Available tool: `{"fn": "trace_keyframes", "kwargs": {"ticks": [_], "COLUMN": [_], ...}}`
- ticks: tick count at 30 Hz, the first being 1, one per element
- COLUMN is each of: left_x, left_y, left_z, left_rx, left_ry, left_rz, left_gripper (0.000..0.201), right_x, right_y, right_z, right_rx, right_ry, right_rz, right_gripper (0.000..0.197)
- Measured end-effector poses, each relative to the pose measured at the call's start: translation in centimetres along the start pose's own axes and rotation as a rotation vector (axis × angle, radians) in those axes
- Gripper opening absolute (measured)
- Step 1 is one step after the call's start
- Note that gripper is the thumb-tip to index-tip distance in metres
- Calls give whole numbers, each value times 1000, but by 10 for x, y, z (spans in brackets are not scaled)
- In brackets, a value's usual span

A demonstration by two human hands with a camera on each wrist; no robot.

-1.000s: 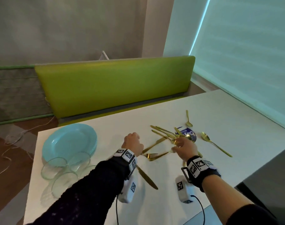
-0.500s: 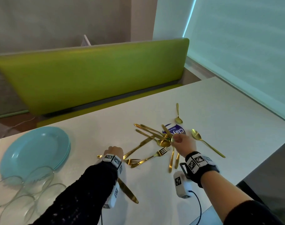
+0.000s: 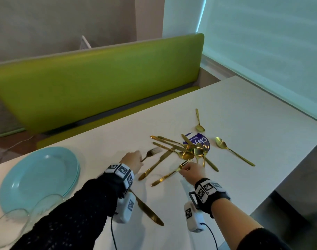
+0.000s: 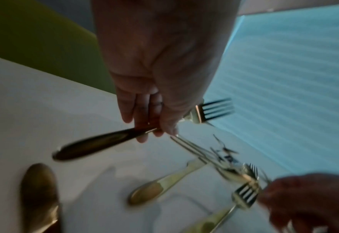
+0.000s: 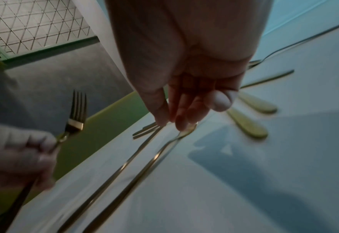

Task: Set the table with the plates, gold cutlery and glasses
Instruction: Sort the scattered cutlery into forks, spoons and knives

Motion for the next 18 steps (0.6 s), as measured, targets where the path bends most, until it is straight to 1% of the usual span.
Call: {"fn": "trace_keyframes", "kwargs": {"ticks": [2,4,10,14,18], "left_x": [-5,-10,-22,-25,-28], "left_y": [1,1,-2,-3,-2], "left_z": [-7,-11,-12,-9,-9], "left_rx": [-26,-32,-18,-2,-25], "left_ry": [-192,-362,-649,-780,-815], "left_rz": [-7,-7,7,-18,-2], "left_gripper": [14,11,10,14,11], "right_x": [4,8,11,13,13], "right_y": [1,1,6,9,10], "right_z": [13,23,41,42,40], "right_rx": [42,73,108,87,71], "right_ry": [-4,-6,-15,22,40], "right_rz": [38,82,212,257,284], "right_gripper": [16,20,45,43,30]}}
Point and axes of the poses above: each hand's wrist, its own y-axis towards the middle knuckle, its own z-axis out of the palm, x = y × z, the point moved 5 cm from there along y, towards the middle knuckle, and after that the axes turned 10 degrees about -y, right-handed, at the moved point
